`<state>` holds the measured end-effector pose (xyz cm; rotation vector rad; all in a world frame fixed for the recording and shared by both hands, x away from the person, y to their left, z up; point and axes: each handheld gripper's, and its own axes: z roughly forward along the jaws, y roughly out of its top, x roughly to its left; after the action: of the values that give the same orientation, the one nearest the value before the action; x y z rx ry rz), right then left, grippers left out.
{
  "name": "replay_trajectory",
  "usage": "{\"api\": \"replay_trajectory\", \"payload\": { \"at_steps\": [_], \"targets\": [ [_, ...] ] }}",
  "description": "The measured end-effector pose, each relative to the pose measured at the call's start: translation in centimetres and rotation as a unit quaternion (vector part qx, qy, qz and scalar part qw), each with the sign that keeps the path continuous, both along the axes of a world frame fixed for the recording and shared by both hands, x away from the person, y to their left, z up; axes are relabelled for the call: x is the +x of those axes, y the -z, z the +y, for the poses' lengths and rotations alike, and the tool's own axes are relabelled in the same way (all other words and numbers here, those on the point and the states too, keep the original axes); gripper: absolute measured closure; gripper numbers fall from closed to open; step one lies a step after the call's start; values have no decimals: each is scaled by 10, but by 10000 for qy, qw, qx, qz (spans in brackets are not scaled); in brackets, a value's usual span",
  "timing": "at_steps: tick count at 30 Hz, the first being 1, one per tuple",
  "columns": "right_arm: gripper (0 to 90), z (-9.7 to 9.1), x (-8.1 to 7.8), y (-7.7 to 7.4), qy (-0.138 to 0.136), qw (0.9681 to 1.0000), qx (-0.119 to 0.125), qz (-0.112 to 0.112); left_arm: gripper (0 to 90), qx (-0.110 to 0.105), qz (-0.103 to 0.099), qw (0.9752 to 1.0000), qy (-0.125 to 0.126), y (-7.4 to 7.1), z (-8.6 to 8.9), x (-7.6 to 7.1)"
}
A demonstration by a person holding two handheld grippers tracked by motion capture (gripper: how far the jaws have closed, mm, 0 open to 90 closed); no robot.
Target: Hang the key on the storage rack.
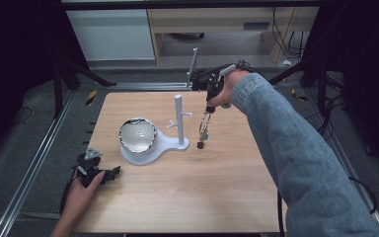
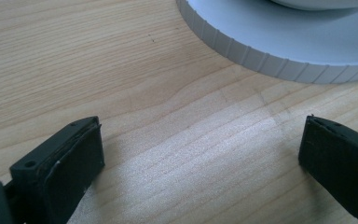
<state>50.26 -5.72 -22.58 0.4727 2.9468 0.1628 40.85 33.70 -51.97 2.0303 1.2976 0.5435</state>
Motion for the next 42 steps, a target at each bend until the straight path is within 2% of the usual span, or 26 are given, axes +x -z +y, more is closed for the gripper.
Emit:
{"api": "replay_trajectory", "payload": {
  "at_steps": [22,42],
  "targets": [
    [884,19,3,-6,-81,10000,-35,4,0,-6,-6,10000,4,0,0,0],
    [884,42,14,-1,-177,9998,24,9,0,-5,-7,10000,3,0,0,0]
  ]
}}
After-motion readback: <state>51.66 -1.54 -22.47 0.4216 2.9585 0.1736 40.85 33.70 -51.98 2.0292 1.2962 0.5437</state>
